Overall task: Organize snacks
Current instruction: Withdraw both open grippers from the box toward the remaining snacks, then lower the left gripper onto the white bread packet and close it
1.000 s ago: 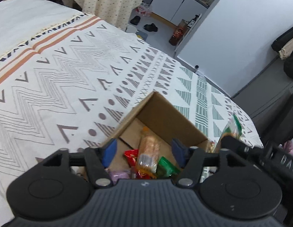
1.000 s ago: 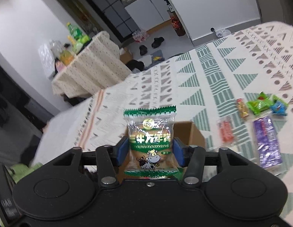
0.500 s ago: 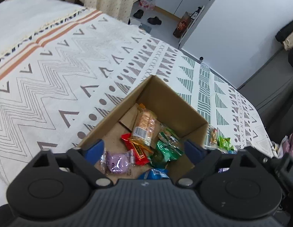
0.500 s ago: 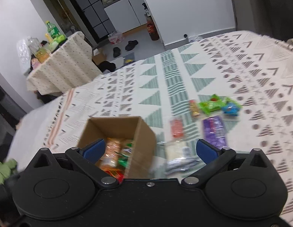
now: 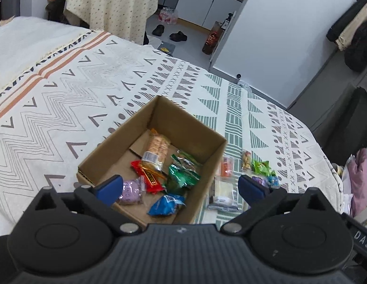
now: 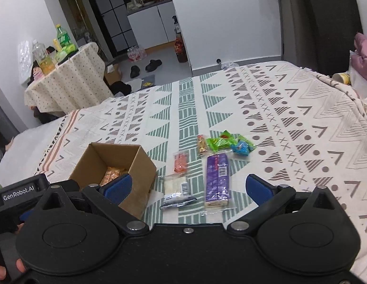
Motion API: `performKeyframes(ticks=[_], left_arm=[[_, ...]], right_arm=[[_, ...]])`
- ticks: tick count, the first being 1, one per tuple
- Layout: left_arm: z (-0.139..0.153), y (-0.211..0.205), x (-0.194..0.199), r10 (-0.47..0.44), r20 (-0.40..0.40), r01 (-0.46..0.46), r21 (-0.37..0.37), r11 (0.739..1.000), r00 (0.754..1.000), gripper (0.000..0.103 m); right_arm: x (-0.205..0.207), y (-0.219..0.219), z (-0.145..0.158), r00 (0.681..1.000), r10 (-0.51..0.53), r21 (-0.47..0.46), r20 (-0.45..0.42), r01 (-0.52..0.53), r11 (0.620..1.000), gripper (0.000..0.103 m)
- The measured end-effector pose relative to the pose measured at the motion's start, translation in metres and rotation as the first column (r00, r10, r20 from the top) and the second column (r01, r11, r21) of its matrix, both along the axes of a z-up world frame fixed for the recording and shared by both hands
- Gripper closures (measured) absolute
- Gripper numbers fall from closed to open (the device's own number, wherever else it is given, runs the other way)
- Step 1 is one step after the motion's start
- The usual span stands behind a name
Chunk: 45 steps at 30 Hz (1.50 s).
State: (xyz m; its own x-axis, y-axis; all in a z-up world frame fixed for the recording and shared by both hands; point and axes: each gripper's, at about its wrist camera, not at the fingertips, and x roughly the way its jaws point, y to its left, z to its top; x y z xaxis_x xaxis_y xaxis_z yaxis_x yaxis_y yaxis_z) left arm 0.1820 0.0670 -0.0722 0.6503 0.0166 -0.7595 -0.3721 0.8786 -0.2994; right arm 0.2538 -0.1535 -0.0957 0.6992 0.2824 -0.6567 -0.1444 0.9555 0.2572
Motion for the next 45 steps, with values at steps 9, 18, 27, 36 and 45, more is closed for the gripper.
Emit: performKeyframes(ticks=[9,18,27,36,45], left_arm=[[0.011,-0.031,-0.007,-0.052,-0.013,0.053,0.054,0.997,0.999,0.000],[0.018,-0.061,-0.010,-0.099,-0.020,0.100,0.101,0.990,0.995,0.000],[0.021,-0.089,-0.006,-0.139,-0.023,0.141,0.124,0.982,0.990,0.000],[0.014,-0.114,0.003,-0.178,-0.048,0.183,0.132,0.974,0.983,0.000],[-0.006,-0.129,0.015,-0.205,-0.014,0.205,0.122,0.971,0.979,0.003]], right_arm=[[-0.014,-0.031,0.006,0.999,0.030,-0.003,0.023,-0.030,1.000,0.000],[-0.025,-0.057,0.003,0.997,0.070,-0.031,0.023,-0.069,0.997,0.000],[-0.026,-0.084,0.000,0.997,0.074,-0.032,0.025,-0.073,0.997,0.000],[-0.016,-0.118,-0.020,0.998,0.058,0.048,0.017,-0.059,0.997,0.000],[0.009,-0.134,-0.051,0.998,0.035,0.211,-0.053,-0.023,0.977,0.001]])
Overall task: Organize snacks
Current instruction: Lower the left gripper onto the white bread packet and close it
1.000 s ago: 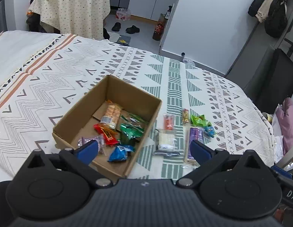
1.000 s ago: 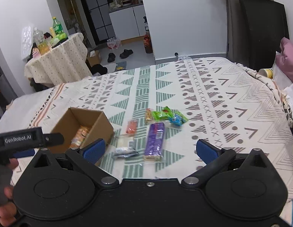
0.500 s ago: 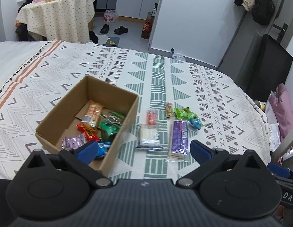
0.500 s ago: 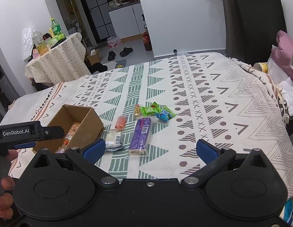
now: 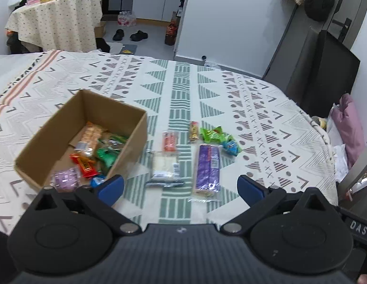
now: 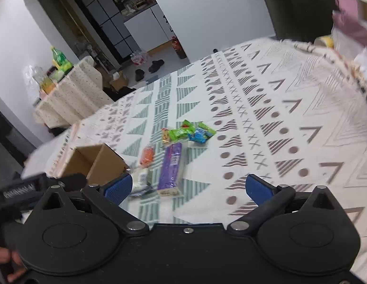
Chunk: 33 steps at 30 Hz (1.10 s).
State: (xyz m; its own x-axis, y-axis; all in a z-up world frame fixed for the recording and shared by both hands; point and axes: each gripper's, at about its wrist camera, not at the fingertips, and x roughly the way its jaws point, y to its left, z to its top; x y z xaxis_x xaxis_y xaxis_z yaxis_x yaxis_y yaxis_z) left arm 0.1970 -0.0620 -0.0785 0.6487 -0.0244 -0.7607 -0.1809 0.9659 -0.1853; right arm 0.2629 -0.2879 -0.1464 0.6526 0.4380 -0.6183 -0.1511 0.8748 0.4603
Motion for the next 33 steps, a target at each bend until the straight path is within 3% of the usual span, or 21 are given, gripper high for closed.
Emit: performKeyframes(ticks=[2,5,15,21,33], left_arm=[[-0.008,-0.001,0.006,0.008,0.000,-0.008,-0.009,1.000,1.000,0.004],[-0.020,-0.002,0.016,0.022,-0.011,-0.022,-0.018,1.000,1.000,0.015],[-0.060,-0.006,0.053,0.074,-0.051,-0.075,-0.014,0.997,0.996,0.031],[-0.083,-0.005,0.072,0.115,-0.075,-0.115,0.009,0.993,0.991,0.032],[-0.119,0.004,0.102,0.182,-0.141,-0.175,0.066,0.982,0.973,0.033]], right_arm=[[0.007,0.002,-0.005,1.000,0.011,0.033,-0.008,-0.010,0.999,0.004],[0.017,0.007,-0.016,0.998,0.036,0.043,-0.047,-0.034,0.999,0.014],[0.051,0.011,-0.043,0.992,0.024,0.100,-0.125,-0.011,0.995,0.025],[0.070,0.019,-0.058,0.984,0.037,0.121,-0.174,-0.016,0.993,0.032],[0.104,0.041,-0.084,0.968,0.075,0.141,-0.238,-0.042,0.989,0.035]])
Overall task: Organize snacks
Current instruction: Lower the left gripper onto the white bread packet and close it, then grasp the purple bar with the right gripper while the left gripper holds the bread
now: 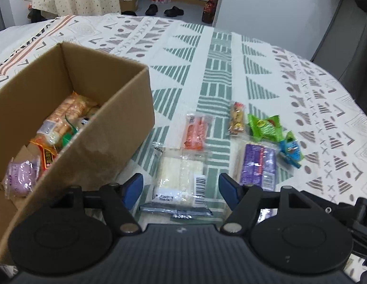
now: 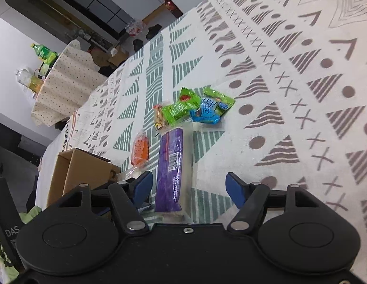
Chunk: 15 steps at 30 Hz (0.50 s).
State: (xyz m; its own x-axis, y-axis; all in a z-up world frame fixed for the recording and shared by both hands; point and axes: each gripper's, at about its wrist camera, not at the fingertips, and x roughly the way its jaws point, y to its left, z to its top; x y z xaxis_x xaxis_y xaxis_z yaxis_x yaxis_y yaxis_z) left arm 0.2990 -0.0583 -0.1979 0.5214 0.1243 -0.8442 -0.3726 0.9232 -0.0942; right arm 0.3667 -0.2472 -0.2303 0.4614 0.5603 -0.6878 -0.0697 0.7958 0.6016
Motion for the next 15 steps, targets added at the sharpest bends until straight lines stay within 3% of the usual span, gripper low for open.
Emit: performKeyframes(ticks=[7,8,11,15], left_arm=[[-0.018,0.002,0.007,0.026,-0.035,-0.026,-0.019,0.999,0.999,0.033],[-0.019,0.002,0.007,0.023,-0.026,-0.024,-0.019,1.000,0.999,0.035],[-0.019,0.002,0.006,0.029,-0.017,-0.029,-0.016,0.999,0.999,0.055],[-0.016,0.006,0.003,0.039,-0.008,-0.039,-0.043,0.998,0.999,0.057]], right_arm=[[0.009,0.011,-0.010,1.000,0.015,-0.012,-0.019,-0.015,1.000,0.037],[0.010,0.012,-0.011,1.000,0.016,-0.014,-0.020,-0.016,1.000,0.037],[0.013,0.018,-0.013,0.999,0.027,-0.019,-0.023,-0.027,0.999,0.038],[0.014,0.024,-0.013,0.999,0.038,-0.028,-0.021,-0.039,0.999,0.045]])
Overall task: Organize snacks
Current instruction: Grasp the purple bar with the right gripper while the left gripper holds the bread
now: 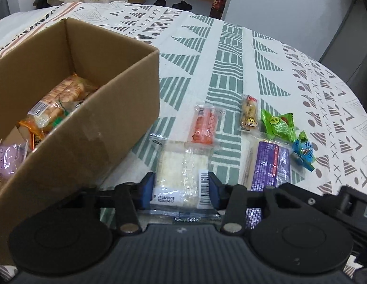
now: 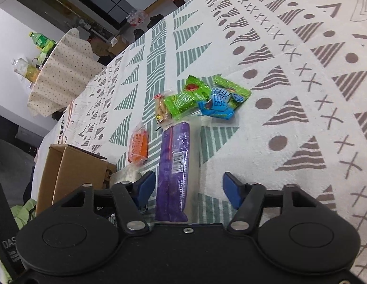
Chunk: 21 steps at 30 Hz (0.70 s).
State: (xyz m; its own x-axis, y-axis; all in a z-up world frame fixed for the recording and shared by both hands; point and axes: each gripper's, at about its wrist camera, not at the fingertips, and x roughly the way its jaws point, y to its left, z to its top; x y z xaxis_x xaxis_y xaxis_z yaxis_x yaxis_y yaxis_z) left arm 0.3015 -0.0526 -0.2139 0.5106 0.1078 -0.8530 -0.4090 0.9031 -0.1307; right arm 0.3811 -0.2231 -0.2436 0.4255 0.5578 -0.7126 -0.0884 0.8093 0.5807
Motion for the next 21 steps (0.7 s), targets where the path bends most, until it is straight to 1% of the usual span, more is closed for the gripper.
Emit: performKeyframes(ticks=[7,8,9,11,15,18,21], left_arm=[[0.003,0.006,-0.014,0.015,0.001,-0.015,-0.045,0.999,1.000,0.058],[0.004,0.006,-0.016,0.016,0.001,-0.016,-0.050,0.999,1.000,0.058],[0.005,0.007,-0.018,0.018,-0.001,-0.018,-0.054,0.998,1.000,0.058],[0.006,0.010,-0.023,0.022,-0.007,-0.023,-0.058,0.998,1.000,0.058],[0.010,0.013,-0.030,0.019,-0.016,-0.020,-0.058,0.998,1.000,0.058],[0.017,0.013,-0.036,0.009,-0.011,-0.009,-0.057,0.998,1.000,0.059],[0.027,0.009,-0.042,-0.007,0.012,0.008,-0.058,0.998,1.000,0.059]], right_arm=[[0.001,0.010,-0.002,1.000,0.002,-0.015,0.002,-0.002,1.000,0.046],[0.001,0.013,-0.003,1.000,0.010,-0.025,0.004,-0.010,1.000,0.050],[0.001,0.016,-0.003,1.000,0.021,-0.036,0.008,-0.020,0.999,0.060],[0.001,0.022,-0.004,0.999,0.045,-0.057,0.006,-0.044,0.997,0.073],[-0.005,0.022,0.003,0.998,0.056,-0.066,0.021,-0.054,0.996,0.079],[-0.012,0.015,0.012,0.999,0.036,-0.042,0.038,-0.034,0.999,0.081],[-0.019,0.009,0.021,0.998,0.020,-0.021,0.055,-0.019,1.000,0.082]])
